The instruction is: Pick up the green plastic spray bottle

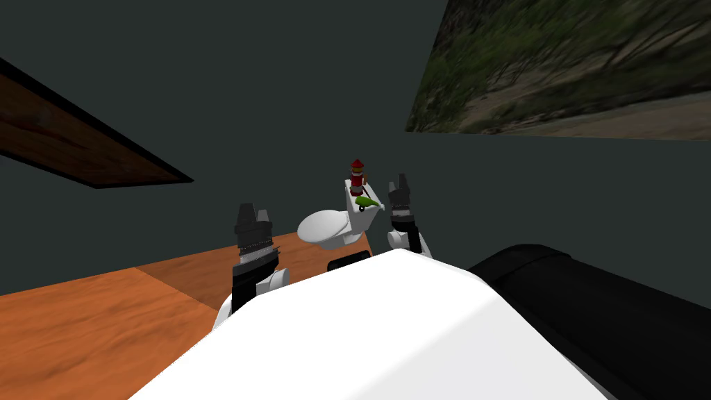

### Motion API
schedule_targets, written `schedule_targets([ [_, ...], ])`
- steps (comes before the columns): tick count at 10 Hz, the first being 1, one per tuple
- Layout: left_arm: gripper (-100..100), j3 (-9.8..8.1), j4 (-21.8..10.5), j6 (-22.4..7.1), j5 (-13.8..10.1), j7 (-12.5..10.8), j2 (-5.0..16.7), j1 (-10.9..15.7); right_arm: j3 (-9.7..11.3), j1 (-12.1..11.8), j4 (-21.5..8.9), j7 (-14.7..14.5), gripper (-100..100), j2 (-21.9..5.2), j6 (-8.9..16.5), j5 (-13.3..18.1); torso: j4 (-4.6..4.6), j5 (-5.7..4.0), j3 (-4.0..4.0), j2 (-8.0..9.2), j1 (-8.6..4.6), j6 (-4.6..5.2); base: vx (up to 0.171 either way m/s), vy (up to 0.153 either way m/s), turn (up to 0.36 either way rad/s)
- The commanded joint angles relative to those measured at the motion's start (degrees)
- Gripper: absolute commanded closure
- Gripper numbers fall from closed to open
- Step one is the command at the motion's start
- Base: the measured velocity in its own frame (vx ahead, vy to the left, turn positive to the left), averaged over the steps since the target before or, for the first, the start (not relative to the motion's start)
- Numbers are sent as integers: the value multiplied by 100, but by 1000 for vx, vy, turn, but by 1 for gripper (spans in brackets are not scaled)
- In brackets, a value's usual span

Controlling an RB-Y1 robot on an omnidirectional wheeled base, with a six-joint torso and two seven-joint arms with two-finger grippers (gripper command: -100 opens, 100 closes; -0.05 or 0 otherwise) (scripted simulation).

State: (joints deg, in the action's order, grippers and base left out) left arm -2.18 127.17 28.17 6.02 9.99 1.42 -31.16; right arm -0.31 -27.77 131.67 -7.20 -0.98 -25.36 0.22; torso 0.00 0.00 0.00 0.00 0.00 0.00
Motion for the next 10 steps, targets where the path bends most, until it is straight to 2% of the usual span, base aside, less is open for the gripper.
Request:
schedule_targets([
  [1,0,0,0,0,0,0,0,0,-77,-68,-16,-203,-100,-228,56,183,0,0,0,0,0,0,-26,44,-111],
  [5,0,0,0,0,0,0,-1,1,-208,-230,-53,-676,-100,-562,218,635,5,4,13,23,18,1,-56,56,-72],
  [10,0,0,0,0,0,0,0,1,-338,-547,-118,-1488,-100,-1004,567,1478,5,3,14,23,15,0,-56,36,-61],
])
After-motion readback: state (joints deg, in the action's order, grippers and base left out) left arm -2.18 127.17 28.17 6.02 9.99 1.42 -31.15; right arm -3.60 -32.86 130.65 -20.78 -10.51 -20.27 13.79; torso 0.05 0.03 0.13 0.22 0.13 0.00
